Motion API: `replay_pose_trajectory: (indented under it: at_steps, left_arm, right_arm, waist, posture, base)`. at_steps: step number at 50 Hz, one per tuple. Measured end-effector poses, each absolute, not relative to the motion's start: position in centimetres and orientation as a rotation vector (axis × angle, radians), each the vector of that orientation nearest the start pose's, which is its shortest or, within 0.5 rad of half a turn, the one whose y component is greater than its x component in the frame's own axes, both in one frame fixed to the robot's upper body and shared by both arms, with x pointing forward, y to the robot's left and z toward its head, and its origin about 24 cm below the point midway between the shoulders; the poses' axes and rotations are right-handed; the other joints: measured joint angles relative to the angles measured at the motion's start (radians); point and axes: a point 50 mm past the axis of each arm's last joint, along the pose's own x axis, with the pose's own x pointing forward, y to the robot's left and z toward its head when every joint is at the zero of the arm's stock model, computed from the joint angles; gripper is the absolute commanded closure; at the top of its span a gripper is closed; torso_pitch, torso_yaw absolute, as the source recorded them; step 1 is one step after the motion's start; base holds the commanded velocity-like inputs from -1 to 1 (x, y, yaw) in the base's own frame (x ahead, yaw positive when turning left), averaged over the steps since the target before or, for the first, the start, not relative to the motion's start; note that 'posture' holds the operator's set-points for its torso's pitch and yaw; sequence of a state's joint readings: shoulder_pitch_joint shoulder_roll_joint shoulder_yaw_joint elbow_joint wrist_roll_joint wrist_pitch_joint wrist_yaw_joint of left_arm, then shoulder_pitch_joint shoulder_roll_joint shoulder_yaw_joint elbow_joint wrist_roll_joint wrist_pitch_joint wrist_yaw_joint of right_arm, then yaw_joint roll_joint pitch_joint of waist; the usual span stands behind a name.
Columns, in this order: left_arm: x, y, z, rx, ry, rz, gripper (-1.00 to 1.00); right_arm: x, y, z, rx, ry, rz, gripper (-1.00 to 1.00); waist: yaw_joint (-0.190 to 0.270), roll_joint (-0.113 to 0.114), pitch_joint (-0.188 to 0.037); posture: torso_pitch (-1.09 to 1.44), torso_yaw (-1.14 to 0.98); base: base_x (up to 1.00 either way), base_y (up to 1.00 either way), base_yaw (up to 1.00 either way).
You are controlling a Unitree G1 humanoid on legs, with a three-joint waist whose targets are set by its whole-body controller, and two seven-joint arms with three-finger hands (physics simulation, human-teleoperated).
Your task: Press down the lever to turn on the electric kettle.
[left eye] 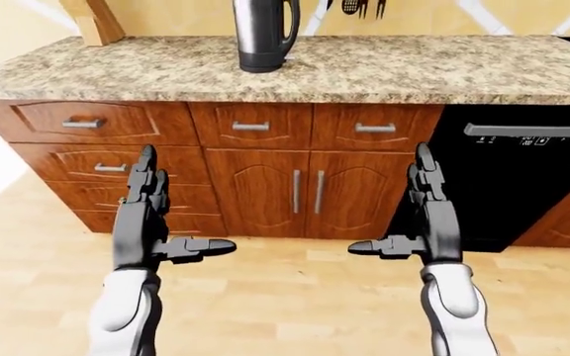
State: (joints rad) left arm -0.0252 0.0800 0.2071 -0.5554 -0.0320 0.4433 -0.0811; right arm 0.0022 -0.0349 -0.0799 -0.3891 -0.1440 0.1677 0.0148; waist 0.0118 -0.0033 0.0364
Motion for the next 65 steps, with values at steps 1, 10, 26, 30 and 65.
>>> replay_pose_trajectory:
  at_steps: [1, 10, 26, 30, 65]
  left_arm:
    - [23.6, 19.8, 13.6, 0.066, -0.142, 0.099, -1.00]
    - [23.8, 19.2, 14.3, 0.057, -0.165, 0.063, -1.00]
    - [23.7, 19.7, 14.4, 0.063, -0.174, 0.089, -1.00]
    - [23.7, 19.7, 14.3, 0.060, -0.175, 0.084, -1.00]
    - [23.3, 19.7, 14.8, 0.049, -0.186, 0.082, -1.00]
  right_arm:
    - [24.4, -17.4, 11.7, -0.185, -0.218, -0.101, -1.00]
    - [24.2, -18.1, 11.7, -0.200, -0.215, -0.135, -1.00]
    - [24.2, -17.6, 11.9, -0.198, -0.230, -0.116, -1.00]
    - [24.2, -17.7, 12.1, -0.202, -0.248, -0.119, -1.00]
    - [24.1, -18.3, 12.2, -0.213, -0.226, -0.150, -1.00]
  waist:
    - [0.000, -0.012, 0.000]
    - [-0.013, -0.017, -0.001]
    - [0.003, 0.009, 0.003]
    - [0.003, -0.057, -0.007]
    - [-0.018, 0.020, 0.010]
  posture:
    - [0.00, 0.00]
    - [0.00, 0.00]
    - [0.00, 0.00]
    - [0.00, 0.00]
    - [0.00, 0.00]
  base:
    - [0.13, 0.00, 0.00]
    - [0.13, 0.00, 0.00]
    - [0.14, 0.00, 0.00]
    - [0.14, 0.00, 0.00]
    - [0.15, 0.00, 0.00]
